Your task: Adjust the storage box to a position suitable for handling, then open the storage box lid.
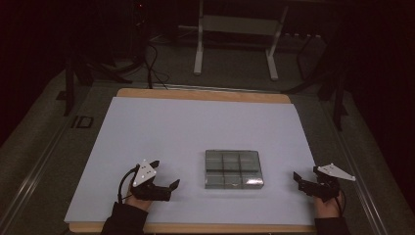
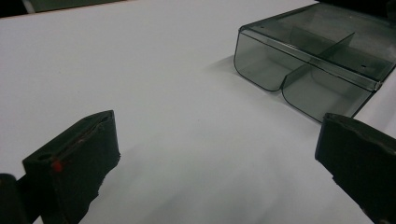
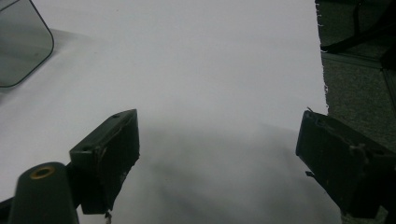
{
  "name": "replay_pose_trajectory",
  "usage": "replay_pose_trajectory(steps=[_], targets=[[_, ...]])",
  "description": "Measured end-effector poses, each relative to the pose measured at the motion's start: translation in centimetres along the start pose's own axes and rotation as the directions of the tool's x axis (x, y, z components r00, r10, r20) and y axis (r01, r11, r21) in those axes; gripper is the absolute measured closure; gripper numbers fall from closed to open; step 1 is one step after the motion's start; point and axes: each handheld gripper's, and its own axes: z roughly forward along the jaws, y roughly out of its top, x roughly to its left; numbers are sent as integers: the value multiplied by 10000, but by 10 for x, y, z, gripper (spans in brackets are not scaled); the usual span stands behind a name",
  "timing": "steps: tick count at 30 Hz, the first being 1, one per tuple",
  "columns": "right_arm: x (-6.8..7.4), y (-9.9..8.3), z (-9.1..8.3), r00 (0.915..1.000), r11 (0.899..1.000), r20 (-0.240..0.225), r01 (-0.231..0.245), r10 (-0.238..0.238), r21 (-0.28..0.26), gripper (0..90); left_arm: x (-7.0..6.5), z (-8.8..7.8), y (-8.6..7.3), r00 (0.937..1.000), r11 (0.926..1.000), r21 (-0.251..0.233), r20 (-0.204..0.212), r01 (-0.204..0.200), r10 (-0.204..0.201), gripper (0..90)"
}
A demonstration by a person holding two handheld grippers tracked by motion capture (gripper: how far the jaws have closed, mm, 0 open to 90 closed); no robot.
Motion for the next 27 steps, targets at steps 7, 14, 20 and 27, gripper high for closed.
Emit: replay_pose_trajectory(steps=[7, 14, 20, 27], targets=[[2, 1, 2, 9997, 9996, -104, 211, -209, 199, 134, 1, 0, 0, 9999, 10000, 30, 110, 56, -56, 7], [1, 2, 2, 9994, 9992, -246, 264, -256, 310, 129, 1, 3, 1, 9993, 9995, 293, 358, -65, 54, 7], [5, 4, 4, 9936, 9947, -723, 902, -866, 492, 137, -3, 12, 6, 9971, 9914, 1208, 642, -495, 420, 8], [12, 7, 8, 9812, 9896, -1563, 1256, -1135, 701, 212, -10, 17, 13, 9909, 9827, 1628, 1149, -881, 698, 83]])
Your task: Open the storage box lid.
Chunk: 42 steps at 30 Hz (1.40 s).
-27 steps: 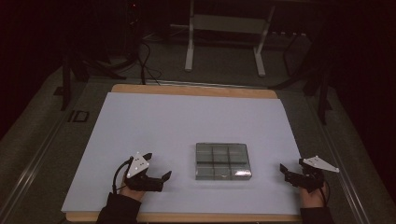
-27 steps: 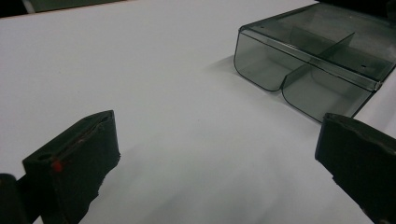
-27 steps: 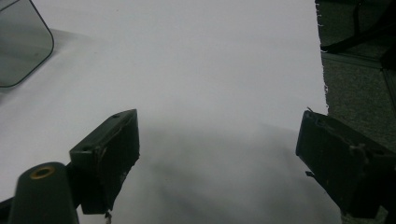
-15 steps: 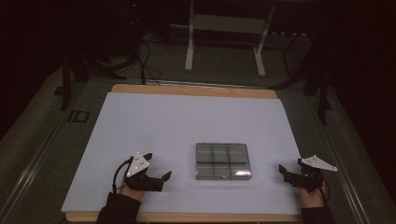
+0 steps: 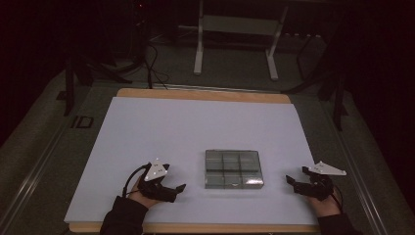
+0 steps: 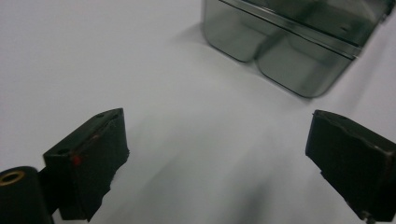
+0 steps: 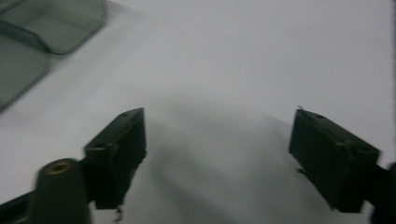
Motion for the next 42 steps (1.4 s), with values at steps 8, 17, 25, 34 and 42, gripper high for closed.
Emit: replay_pose_trajectory(steps=[8, 17, 25, 34, 42], targets=[[14, 9, 4, 9935, 9981, -957, 619, -612, 42, 343, -7, 9, 8, 9986, 9998, -19, 484, -214, 215, 261], [29, 13, 9, 9676, 9918, -2199, 1279, -1238, 45, 600, -17, 22, 16, 9911, 9991, 75, 1269, -414, 402, 600], [41, 18, 14, 9395, 9816, -2883, 1908, -1850, -82, 888, -27, 38, 20, 9827, 9942, 619, 1689, -874, 759, 827], [51, 26, 21, 9167, 9771, -3440, 2122, -2034, -121, 900, -30, 47, 25, 9794, 9923, 658, 1799, -1048, 915, 900], [56, 32, 20, 9051, 9755, -3673, 2176, -2142, -326, 900, -30, 49, 28, 9771, 9932, 496, 1908, -1054, 942, 900]])
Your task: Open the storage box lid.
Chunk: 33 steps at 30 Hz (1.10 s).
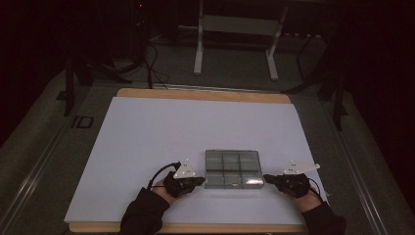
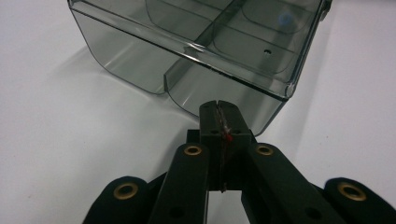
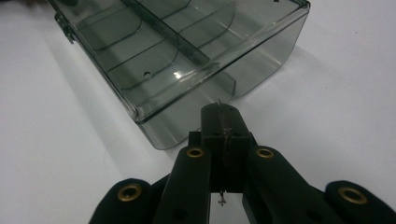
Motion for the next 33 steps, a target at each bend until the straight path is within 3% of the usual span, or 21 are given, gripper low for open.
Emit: replay_pose_trajectory(steps=[13, 18, 23, 26, 33], targets=[[3, 6, -1, 9998, 9998, -152, 92, -95, -194, 900, -2, -9, 9, 9998, 9993, -308, -38, -199, 198, 900], [5, 9, -3, 9995, 9993, -193, 264, -269, -268, 900, -2, -10, 10, 9999, 9988, -460, -33, -166, 165, 900], [4, 11, -2, 9998, 9993, -183, 115, -121, -346, 900, 0, -9, 11, 9999, 9982, -588, -88, -92, 87, 900], [3, 12, -2, 10000, 9989, -86, 13, -17, -461, 849, 3, -9, 12, 9997, 9974, -709, -235, 95, -112, 824], [-3, 14, -2, 9998, 9973, -19, -181, 180, -706, 746, 7, -9, 14, 9967, 9944, -1057, -799, 47, -132, 693]])
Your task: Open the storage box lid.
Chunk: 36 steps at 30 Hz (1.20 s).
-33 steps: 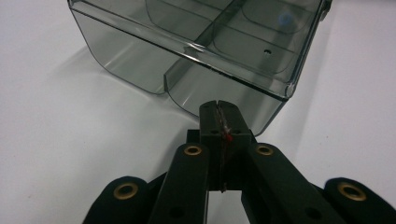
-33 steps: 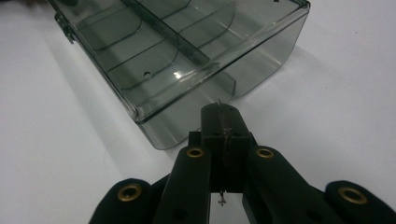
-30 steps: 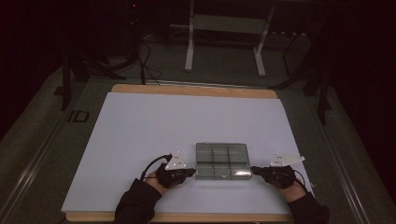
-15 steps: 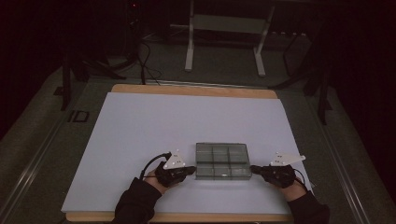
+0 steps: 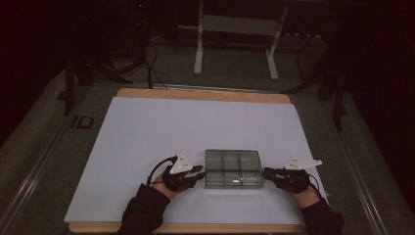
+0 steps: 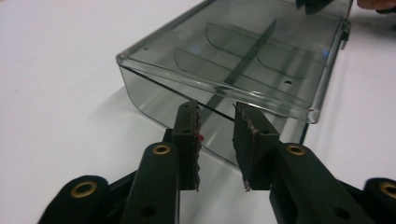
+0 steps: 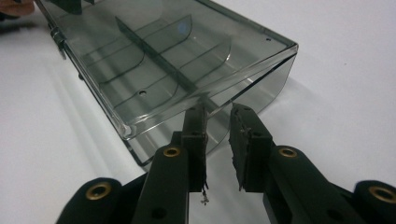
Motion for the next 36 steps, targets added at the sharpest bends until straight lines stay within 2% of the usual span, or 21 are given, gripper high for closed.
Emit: replay_pose_trajectory(steps=[9, 19, 36], targets=[[-3, 7, 3, 9996, 9998, 268, 101, -97, -150, 709, 6, 2, 8, 9997, 9999, -96, -249, -88, 86, 673], [-7, 17, 6, 9985, 9988, 478, 300, -282, -379, 695, 10, 6, 12, 9973, 9986, -522, -730, 69, -107, 639], [-13, 30, 15, 9954, 9972, 848, 504, -456, -545, 690, 14, 19, 25, 9959, 9974, -705, -900, -139, 75, 648]])
